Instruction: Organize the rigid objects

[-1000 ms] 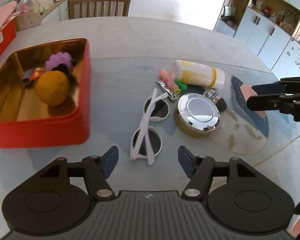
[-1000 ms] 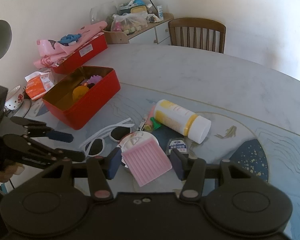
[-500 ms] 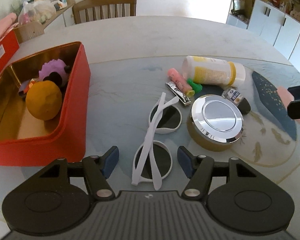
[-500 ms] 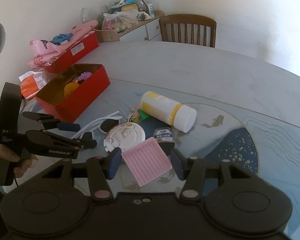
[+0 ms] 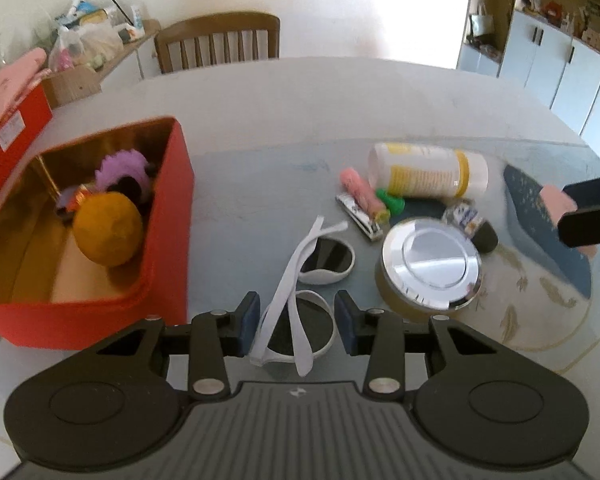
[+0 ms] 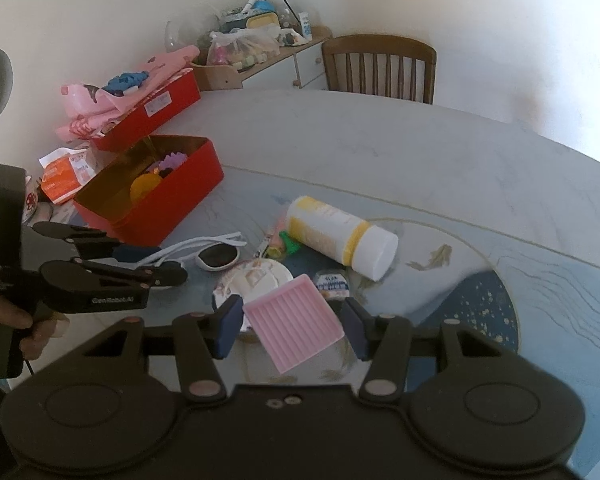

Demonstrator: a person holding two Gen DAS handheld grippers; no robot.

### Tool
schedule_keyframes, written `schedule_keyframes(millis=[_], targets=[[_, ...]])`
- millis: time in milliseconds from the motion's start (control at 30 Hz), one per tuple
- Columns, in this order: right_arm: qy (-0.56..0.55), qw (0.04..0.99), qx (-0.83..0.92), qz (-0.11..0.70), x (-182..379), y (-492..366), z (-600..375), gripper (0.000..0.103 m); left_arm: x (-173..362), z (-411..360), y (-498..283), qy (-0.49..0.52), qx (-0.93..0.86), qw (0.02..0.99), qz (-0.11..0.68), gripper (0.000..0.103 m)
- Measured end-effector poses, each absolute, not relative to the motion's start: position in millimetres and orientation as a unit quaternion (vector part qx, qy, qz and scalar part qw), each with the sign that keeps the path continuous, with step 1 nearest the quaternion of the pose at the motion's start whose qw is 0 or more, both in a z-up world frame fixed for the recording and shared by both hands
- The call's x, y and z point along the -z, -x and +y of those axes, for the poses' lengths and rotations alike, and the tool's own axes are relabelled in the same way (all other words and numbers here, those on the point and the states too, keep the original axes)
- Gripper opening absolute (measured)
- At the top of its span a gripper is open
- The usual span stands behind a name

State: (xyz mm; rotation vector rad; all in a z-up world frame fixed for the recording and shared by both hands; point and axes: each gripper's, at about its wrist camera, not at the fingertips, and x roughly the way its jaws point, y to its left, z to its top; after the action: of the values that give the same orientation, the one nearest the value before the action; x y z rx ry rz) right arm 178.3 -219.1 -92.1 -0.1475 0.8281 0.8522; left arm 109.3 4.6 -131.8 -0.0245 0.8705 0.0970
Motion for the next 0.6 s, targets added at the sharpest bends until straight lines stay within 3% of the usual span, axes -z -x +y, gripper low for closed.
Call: schedule_keyframes(millis=[33,67,600], targets=[[0.071,0.825,-0.404,0.388,90,-178,-216,0.053,128,6,-108,0.014,-0.045,0.907,0.418,0.036],[0.072,0.825,-0.406,0.386,88,-178,-213,0.053,125,7,-107,0.013,-0.046,0.908,0.416,0.009],[0.093,0.825,-0.44,0.343,51,-167,-147,0.053,78,47,-87,0.051,-0.018,0.922,0.384,0.006]])
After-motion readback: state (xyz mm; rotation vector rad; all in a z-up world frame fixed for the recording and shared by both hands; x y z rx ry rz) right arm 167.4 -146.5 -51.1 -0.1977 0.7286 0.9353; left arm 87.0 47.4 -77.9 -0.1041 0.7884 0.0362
